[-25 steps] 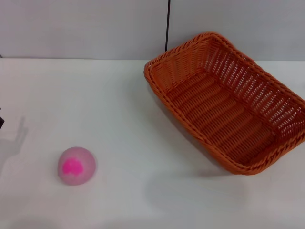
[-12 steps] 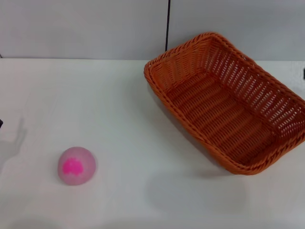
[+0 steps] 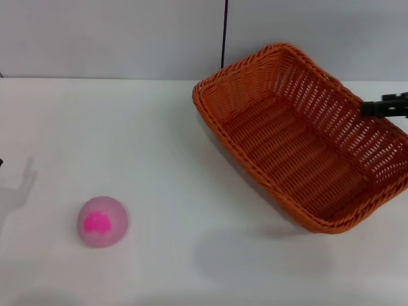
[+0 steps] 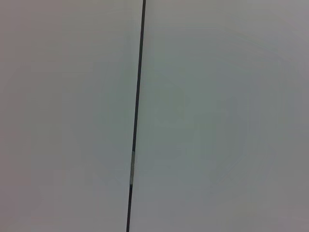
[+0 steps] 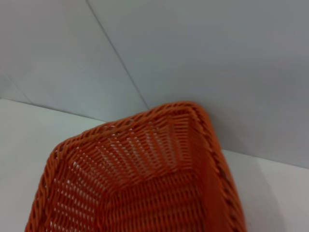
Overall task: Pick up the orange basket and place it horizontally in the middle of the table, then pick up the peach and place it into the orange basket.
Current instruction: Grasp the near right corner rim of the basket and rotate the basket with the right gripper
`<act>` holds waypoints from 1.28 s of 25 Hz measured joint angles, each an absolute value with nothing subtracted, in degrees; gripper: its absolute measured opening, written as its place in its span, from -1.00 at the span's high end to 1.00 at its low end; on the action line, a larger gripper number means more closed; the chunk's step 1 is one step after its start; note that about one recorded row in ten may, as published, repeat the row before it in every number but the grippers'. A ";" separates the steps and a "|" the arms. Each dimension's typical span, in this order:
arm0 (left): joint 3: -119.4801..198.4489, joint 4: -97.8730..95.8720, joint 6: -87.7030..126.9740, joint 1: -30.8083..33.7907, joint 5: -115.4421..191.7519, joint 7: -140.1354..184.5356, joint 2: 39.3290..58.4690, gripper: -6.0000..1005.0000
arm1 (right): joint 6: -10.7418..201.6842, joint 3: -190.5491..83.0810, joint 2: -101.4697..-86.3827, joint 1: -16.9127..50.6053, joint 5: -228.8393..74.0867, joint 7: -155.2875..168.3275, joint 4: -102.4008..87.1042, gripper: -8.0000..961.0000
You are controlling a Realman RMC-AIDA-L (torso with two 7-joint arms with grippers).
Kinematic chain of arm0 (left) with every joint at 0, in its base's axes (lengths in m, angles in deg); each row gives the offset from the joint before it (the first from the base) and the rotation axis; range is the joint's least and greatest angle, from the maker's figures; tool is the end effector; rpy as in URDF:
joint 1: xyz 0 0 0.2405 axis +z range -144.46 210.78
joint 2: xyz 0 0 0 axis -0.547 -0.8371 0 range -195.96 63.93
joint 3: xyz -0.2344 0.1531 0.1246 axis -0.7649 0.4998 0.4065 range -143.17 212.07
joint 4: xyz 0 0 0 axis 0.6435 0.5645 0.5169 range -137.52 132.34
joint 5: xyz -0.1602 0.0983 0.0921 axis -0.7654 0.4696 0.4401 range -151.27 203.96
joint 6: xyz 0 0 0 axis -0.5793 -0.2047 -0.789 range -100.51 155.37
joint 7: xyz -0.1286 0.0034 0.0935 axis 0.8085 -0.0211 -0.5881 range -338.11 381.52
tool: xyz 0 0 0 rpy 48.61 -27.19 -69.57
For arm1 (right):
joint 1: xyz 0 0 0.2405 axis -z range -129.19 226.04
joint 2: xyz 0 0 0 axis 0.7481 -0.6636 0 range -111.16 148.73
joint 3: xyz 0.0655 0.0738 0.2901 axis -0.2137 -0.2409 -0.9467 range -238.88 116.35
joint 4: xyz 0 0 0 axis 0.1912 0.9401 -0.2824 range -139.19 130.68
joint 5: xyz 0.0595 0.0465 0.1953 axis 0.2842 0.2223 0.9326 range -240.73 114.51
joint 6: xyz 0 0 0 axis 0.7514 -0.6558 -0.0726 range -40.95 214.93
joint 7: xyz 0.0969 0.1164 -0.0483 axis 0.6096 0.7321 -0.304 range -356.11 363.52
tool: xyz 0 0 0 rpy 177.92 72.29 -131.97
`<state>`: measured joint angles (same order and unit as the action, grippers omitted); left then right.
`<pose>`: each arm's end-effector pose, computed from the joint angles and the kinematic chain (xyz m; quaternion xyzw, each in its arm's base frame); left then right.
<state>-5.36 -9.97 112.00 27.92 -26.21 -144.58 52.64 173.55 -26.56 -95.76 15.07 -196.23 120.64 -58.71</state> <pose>-0.4281 0.2161 -0.0204 -0.6461 -0.2664 -0.3120 0.6437 0.3182 0.4018 0.0498 -0.8734 0.4223 0.1125 0.2147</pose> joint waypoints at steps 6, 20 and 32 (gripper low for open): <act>-5.36 -9.88 112.37 28.26 -26.21 -144.58 52.56 -0.64 | 168.23 -22.81 -96.96 14.34 -196.49 120.15 -56.50 -0.61; -5.36 -9.81 112.85 28.99 -26.22 -144.58 52.55 -0.64 | 163.22 -20.13 -97.77 13.80 -196.43 117.54 -53.33 -0.25; -5.36 -9.94 113.54 29.68 -26.21 -144.58 52.59 -0.63 | 164.69 -20.13 -98.29 14.03 -195.73 112.44 -56.37 0.26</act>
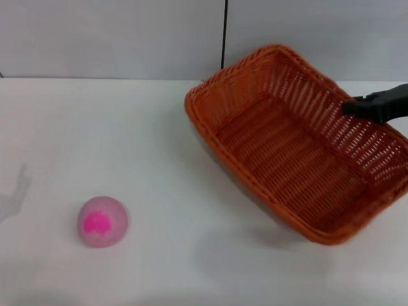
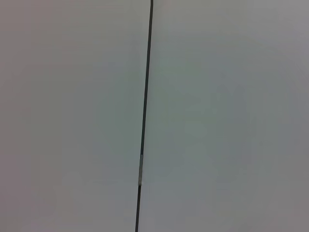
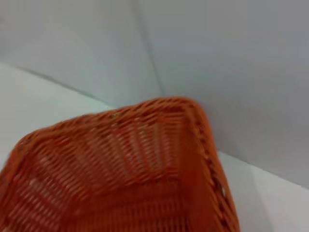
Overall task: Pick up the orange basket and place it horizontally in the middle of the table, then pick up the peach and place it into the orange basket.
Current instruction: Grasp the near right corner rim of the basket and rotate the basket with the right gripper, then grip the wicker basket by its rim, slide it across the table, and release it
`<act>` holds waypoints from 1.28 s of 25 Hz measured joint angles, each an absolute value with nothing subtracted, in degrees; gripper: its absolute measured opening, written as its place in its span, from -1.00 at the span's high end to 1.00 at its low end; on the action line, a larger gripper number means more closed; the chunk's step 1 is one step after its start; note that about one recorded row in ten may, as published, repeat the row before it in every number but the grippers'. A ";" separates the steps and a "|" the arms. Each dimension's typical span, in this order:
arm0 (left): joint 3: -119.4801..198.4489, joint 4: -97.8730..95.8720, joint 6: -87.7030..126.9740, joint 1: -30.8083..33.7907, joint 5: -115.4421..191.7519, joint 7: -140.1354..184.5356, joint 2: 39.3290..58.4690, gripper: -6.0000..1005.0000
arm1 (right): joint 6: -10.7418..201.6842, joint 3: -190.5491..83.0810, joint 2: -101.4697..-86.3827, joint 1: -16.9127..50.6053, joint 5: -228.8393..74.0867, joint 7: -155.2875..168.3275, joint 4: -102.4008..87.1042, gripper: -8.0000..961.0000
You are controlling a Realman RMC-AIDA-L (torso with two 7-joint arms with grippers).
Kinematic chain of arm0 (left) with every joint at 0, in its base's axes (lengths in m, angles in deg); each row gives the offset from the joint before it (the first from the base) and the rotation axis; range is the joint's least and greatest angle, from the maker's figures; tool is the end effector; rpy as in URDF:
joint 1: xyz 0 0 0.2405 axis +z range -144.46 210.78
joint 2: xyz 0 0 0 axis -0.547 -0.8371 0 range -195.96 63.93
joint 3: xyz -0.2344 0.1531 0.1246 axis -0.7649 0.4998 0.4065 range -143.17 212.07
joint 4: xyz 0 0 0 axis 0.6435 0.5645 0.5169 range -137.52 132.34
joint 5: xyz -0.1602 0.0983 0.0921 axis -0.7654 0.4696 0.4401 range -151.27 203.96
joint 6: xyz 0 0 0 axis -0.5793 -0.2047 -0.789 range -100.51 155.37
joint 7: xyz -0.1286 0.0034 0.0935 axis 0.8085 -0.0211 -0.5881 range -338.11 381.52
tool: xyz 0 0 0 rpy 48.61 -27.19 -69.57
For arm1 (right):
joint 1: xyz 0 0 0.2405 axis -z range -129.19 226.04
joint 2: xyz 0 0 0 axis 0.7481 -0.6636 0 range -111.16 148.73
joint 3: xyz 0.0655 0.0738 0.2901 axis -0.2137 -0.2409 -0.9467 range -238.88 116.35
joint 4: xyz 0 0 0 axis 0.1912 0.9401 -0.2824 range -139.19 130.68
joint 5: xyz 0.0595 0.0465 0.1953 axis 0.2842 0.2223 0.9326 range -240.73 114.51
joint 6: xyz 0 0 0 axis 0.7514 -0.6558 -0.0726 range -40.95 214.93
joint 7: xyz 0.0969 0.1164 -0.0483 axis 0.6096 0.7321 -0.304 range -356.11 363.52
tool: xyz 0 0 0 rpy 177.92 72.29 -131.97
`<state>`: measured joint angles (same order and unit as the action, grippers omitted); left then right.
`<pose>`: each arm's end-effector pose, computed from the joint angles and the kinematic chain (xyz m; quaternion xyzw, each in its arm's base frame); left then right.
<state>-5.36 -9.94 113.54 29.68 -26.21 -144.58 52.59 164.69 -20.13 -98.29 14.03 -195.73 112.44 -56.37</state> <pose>-0.4314 0.2026 -0.0175 -0.6402 -0.2665 -0.3108 0.6501 0.3078 0.4165 0.0138 -0.9055 0.3451 0.0795 0.2338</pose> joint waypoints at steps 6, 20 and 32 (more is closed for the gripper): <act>-5.36 -9.60 114.51 30.21 -26.21 -144.58 52.56 -0.63 | 167.64 -20.13 -99.50 14.25 -195.06 102.65 -60.05 0.65; -5.36 -9.54 115.89 31.53 -26.21 -144.65 52.55 -0.63 | 173.00 -20.10 -98.82 12.23 -184.54 78.45 -58.51 0.66; -5.36 -9.46 118.83 33.09 -26.21 -144.60 52.54 -0.63 | 174.10 -18.41 -98.91 9.83 -184.05 60.97 -50.55 0.67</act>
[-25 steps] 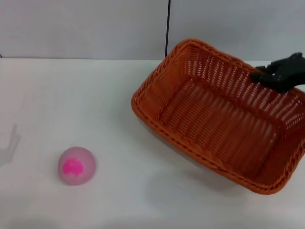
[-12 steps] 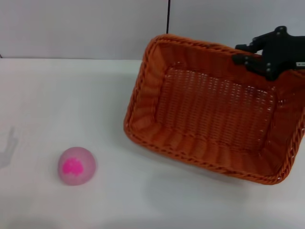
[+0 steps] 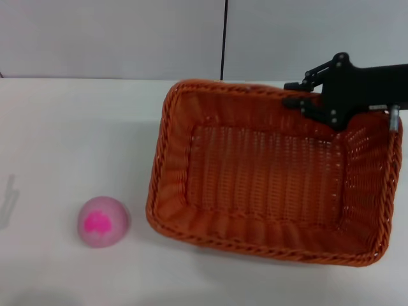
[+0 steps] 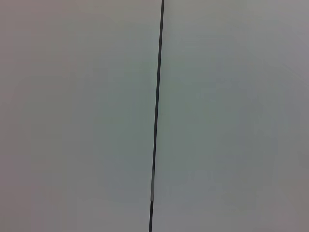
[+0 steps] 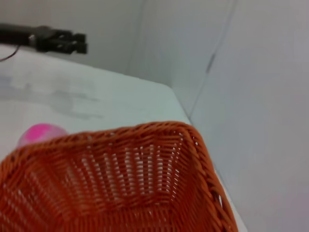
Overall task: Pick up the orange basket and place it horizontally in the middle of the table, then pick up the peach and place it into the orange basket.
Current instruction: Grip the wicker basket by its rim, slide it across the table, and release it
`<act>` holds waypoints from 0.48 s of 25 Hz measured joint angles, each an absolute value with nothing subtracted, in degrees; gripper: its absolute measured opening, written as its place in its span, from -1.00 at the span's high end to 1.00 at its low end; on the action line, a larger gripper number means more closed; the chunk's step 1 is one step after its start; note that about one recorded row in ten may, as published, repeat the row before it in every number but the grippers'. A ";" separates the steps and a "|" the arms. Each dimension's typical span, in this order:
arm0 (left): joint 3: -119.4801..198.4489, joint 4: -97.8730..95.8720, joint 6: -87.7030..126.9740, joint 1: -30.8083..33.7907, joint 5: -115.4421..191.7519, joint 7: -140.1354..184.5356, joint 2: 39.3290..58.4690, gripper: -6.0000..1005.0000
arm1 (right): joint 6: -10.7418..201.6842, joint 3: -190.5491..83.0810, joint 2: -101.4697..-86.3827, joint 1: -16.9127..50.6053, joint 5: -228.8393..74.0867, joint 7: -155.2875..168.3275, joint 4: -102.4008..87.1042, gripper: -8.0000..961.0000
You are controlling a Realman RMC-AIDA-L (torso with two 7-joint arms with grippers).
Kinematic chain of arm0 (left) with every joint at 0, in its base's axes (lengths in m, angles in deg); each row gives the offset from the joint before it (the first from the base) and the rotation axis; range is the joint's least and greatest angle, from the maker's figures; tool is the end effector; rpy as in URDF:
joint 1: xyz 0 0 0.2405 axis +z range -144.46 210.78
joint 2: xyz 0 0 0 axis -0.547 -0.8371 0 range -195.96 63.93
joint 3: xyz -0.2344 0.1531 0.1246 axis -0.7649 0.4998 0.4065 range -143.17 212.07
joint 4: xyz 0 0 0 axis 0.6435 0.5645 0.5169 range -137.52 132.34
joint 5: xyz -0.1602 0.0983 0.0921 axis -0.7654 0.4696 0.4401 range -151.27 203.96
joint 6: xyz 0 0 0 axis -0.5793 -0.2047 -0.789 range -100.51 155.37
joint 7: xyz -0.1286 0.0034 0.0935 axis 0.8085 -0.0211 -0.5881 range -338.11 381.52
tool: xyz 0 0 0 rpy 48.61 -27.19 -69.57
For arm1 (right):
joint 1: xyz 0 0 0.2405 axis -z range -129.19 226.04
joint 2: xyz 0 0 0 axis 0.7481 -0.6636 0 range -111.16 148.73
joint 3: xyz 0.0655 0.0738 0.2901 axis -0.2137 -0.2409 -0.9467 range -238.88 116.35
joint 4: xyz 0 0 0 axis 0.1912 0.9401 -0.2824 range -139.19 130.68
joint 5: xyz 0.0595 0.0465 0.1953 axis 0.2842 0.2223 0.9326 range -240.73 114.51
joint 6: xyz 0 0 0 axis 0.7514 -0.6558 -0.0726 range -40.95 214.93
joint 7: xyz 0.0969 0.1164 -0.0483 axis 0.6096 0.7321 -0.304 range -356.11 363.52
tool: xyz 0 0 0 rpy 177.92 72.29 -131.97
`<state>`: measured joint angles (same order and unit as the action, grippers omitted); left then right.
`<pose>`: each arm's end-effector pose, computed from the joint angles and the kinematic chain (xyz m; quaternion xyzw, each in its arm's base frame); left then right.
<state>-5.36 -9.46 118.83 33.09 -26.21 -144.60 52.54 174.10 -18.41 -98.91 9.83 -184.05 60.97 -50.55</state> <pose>-0.4322 0.1746 -0.0083 -0.6269 -0.2517 -0.3181 0.6651 0.2451 0.4109 -0.0157 -0.9720 -0.1040 0.1215 0.1721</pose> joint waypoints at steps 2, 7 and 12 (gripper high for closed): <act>-5.36 -9.45 119.11 33.18 -26.21 -144.59 52.54 -0.63 | 174.11 -17.89 -98.98 9.88 -184.03 59.24 -50.45 0.67; -5.36 -9.44 119.49 33.27 -26.21 -144.58 52.54 -0.63 | 174.15 -16.98 -99.32 9.84 -183.97 53.14 -50.19 0.65; -4.45 -9.43 119.78 33.44 -26.21 -144.58 52.55 -0.63 | 174.00 -15.77 -99.50 9.76 -183.85 48.95 -50.10 0.63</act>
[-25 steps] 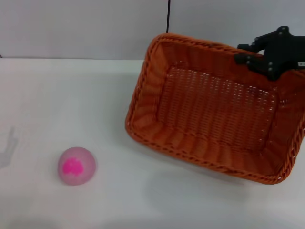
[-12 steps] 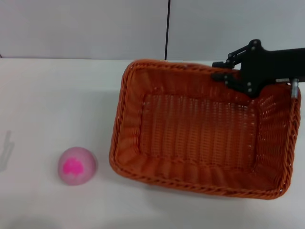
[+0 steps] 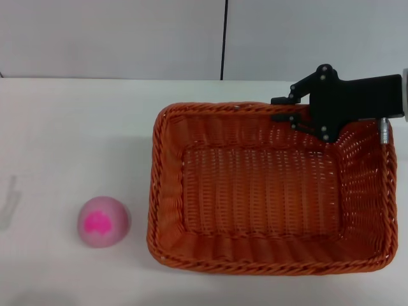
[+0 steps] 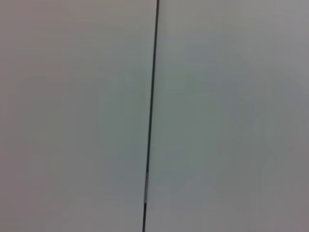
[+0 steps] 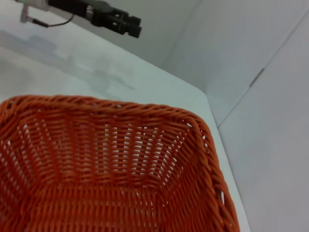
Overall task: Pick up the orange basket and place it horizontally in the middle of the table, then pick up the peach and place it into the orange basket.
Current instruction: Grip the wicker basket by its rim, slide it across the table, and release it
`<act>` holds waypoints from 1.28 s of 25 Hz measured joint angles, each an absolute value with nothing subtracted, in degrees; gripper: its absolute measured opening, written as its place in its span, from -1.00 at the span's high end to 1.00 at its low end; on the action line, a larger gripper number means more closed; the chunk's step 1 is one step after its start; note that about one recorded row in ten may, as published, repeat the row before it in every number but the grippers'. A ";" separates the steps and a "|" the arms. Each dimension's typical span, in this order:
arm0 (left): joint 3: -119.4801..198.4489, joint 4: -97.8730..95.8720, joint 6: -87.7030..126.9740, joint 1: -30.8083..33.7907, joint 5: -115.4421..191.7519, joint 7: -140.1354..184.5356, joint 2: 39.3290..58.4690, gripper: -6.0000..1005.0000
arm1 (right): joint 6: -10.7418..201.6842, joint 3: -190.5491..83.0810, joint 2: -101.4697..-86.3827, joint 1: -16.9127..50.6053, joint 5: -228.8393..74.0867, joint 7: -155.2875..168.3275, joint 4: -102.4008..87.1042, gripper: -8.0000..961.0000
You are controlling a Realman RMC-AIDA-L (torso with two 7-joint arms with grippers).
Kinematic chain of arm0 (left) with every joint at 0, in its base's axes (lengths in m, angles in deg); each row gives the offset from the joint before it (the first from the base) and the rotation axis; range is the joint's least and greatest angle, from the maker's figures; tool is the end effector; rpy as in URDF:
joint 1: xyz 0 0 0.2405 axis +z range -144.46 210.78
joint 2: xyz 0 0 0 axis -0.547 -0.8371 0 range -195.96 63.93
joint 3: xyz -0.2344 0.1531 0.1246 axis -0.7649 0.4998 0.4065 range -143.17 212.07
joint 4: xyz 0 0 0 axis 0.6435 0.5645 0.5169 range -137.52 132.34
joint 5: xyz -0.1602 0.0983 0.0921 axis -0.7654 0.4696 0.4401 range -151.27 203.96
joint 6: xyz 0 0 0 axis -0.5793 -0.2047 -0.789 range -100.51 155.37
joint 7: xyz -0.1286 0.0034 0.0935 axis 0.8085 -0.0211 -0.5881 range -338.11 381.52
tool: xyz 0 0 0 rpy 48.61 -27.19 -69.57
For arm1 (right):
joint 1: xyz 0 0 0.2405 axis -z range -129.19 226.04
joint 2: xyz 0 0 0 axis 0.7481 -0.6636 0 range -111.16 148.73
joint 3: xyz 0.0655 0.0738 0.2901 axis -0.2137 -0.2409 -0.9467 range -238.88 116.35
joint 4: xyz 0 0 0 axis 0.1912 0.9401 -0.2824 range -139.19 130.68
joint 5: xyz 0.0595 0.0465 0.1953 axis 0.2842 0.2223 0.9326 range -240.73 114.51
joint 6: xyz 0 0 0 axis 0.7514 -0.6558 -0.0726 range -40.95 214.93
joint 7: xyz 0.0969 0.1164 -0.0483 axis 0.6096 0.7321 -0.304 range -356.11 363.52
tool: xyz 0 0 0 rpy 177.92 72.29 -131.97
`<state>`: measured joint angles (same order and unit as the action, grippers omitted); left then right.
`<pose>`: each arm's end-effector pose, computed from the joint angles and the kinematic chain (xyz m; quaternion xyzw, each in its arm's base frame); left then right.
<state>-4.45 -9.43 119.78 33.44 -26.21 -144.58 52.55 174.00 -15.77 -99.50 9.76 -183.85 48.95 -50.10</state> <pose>-0.4299 0.1715 -0.0093 -0.6304 -0.2477 -0.3224 0.6613 0.2407 0.4060 -0.0283 -0.9581 -0.2126 0.1030 0.1622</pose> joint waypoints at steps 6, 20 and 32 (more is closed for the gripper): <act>-3.95 -9.36 120.14 33.57 -26.21 -144.58 52.55 -0.63 | 173.66 -15.74 -99.62 9.83 -183.69 46.04 -49.46 0.61; -3.28 -9.98 121.76 34.21 -26.21 -144.58 52.56 -0.63 | 171.78 -16.03 -100.04 12.43 -178.11 41.51 -49.69 0.56; -2.31 -10.06 122.37 34.04 -26.21 -144.58 52.64 -0.62 | 171.70 -14.32 -100.09 12.98 -177.96 40.62 -49.01 0.46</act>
<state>-2.31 -10.06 122.37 34.04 -26.21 -144.58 52.64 171.70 -14.32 -100.09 12.98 -177.96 40.62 -49.01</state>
